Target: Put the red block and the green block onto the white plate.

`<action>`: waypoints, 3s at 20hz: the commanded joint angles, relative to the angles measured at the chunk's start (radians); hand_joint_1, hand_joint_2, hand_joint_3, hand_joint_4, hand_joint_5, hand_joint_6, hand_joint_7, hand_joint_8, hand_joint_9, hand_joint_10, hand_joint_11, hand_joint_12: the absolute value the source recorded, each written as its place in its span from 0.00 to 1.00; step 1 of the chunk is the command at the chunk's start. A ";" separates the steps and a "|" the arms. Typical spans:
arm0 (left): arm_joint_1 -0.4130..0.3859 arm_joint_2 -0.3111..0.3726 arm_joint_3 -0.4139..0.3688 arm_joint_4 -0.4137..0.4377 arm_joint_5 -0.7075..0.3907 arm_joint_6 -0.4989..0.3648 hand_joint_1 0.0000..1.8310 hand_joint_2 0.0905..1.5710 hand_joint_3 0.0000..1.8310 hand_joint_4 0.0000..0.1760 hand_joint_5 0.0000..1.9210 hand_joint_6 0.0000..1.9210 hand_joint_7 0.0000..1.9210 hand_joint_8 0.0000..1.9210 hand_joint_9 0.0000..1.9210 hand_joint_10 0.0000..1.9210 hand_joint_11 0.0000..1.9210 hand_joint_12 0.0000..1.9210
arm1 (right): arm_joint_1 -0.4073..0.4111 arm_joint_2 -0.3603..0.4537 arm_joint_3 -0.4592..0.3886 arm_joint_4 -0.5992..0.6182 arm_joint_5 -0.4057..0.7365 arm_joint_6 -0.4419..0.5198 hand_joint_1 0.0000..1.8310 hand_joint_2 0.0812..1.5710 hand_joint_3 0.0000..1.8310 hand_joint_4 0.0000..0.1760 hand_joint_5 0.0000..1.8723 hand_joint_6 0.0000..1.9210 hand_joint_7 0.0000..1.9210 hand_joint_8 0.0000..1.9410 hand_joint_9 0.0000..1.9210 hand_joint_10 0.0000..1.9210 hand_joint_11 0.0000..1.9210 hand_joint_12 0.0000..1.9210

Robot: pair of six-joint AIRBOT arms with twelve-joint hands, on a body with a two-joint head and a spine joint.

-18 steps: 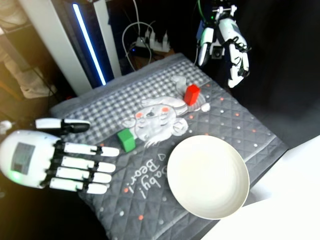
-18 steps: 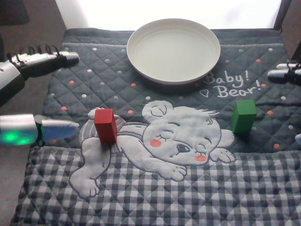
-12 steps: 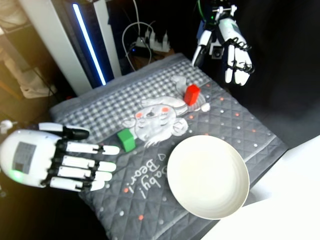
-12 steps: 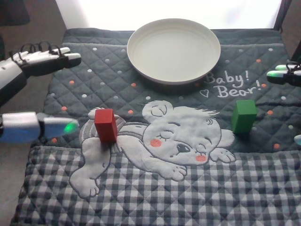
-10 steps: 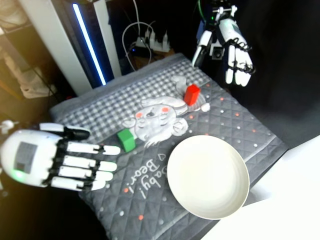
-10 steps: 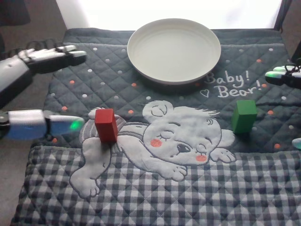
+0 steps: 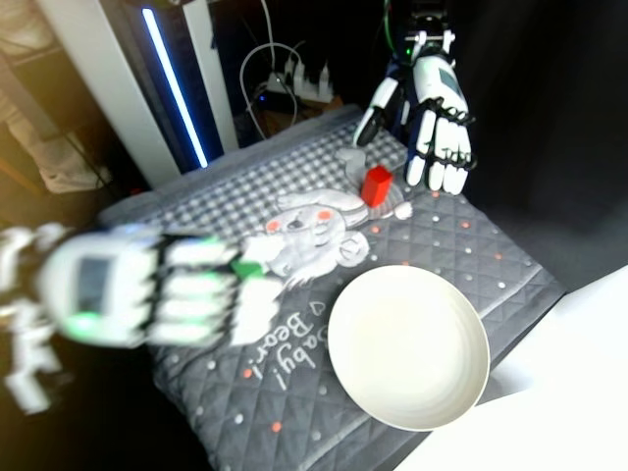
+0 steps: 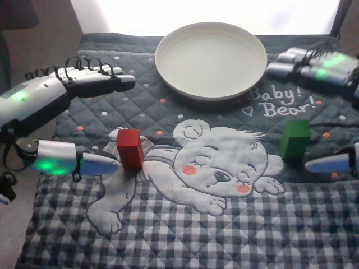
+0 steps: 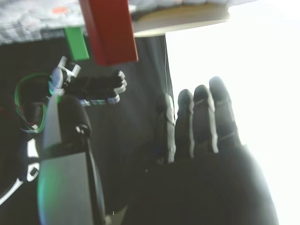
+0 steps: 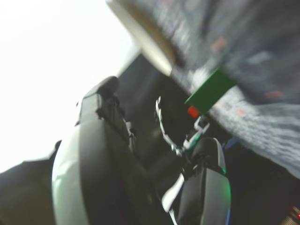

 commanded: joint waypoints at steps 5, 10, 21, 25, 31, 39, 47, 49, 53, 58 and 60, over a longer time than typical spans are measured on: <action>-0.045 -0.044 0.034 0.065 -0.006 -0.046 0.52 0.52 0.00 0.21 0.19 0.00 0.11 0.00 0.11 0.00 0.00 0.43 | 0.019 -0.025 0.040 0.044 0.068 0.019 0.48 0.52 0.00 1.00 0.07 0.00 0.04 0.00 0.04 0.00 0.00 0.25; -0.065 -0.069 0.059 0.097 0.064 -0.050 0.50 0.48 0.00 0.18 0.19 0.00 0.17 0.00 0.19 0.01 0.05 0.41 | 0.019 -0.054 0.065 0.042 0.016 0.019 0.59 0.55 0.00 0.36 0.22 0.00 0.22 0.01 0.23 0.01 0.18 0.36; -0.065 -0.080 0.070 0.083 0.068 -0.050 0.49 0.53 0.00 0.00 0.26 0.00 0.28 0.00 0.25 0.00 0.02 0.50 | 0.019 -0.075 0.071 0.050 0.008 0.021 0.60 0.61 0.00 0.00 0.42 0.00 0.51 0.01 0.49 0.03 0.21 0.59; -0.058 -0.088 0.071 0.074 0.067 -0.050 0.49 0.59 0.00 0.00 0.43 0.01 0.46 0.01 0.41 0.02 0.13 0.53 | 0.019 -0.077 0.071 0.056 0.008 0.021 0.57 0.60 0.00 0.00 0.45 0.00 0.57 0.01 0.55 0.05 0.27 0.69; -0.033 -0.101 0.076 0.037 0.052 -0.050 0.69 0.63 0.01 0.00 0.68 0.10 0.61 0.35 0.65 0.06 0.36 0.68 | 0.019 -0.080 0.071 0.062 0.009 0.021 0.58 0.59 0.00 0.00 0.52 0.00 0.68 0.06 0.62 0.28 0.42 0.78; -0.065 -0.136 0.120 0.018 0.044 -0.050 0.66 0.62 0.00 0.00 0.65 0.25 0.54 0.64 0.46 0.82 0.30 1.00 | 0.038 -0.080 0.089 0.072 0.013 0.021 0.70 0.66 0.00 0.00 0.58 0.30 0.61 0.46 0.64 0.36 0.51 0.66; -0.326 -0.267 0.289 0.041 0.020 -0.050 0.71 0.62 0.00 0.00 0.68 0.11 0.64 0.38 0.57 0.42 0.44 0.72 | 0.270 -0.208 0.243 0.068 -0.012 0.021 0.66 0.64 0.00 0.00 0.62 0.32 0.64 0.44 0.64 0.65 0.58 0.85; -0.390 -0.325 0.366 0.040 0.054 -0.050 0.71 0.63 0.00 0.00 0.67 0.14 0.64 0.40 0.60 0.44 0.50 0.71 | 0.338 -0.271 0.322 0.069 -0.072 0.020 0.65 0.64 0.00 0.00 0.63 0.33 0.58 0.92 0.69 0.96 0.72 0.99; -0.470 -0.445 0.518 0.042 0.182 -0.051 0.69 0.64 0.00 0.13 0.63 0.30 0.59 0.40 0.52 0.52 0.49 0.72 | 0.401 -0.350 0.434 0.068 -0.211 -0.024 0.64 0.66 0.00 0.00 0.58 0.40 0.49 1.00 0.58 1.00 0.60 1.00; -0.462 -0.481 0.567 0.048 0.260 -0.051 0.53 0.59 0.00 0.00 0.37 0.07 0.47 0.03 0.47 0.03 0.10 0.75 | 0.410 -0.384 0.450 0.060 -0.267 -0.078 0.47 0.62 0.00 0.19 0.26 0.05 0.27 0.13 0.26 0.28 0.14 0.63; -0.440 -0.461 0.544 0.041 0.248 -0.051 0.42 0.51 0.00 0.00 0.32 0.01 0.40 0.00 0.39 0.00 0.02 0.72 | 0.410 -0.383 0.432 0.055 -0.266 -0.078 0.39 0.56 0.00 0.58 0.04 0.00 0.12 0.01 0.11 0.04 0.00 0.36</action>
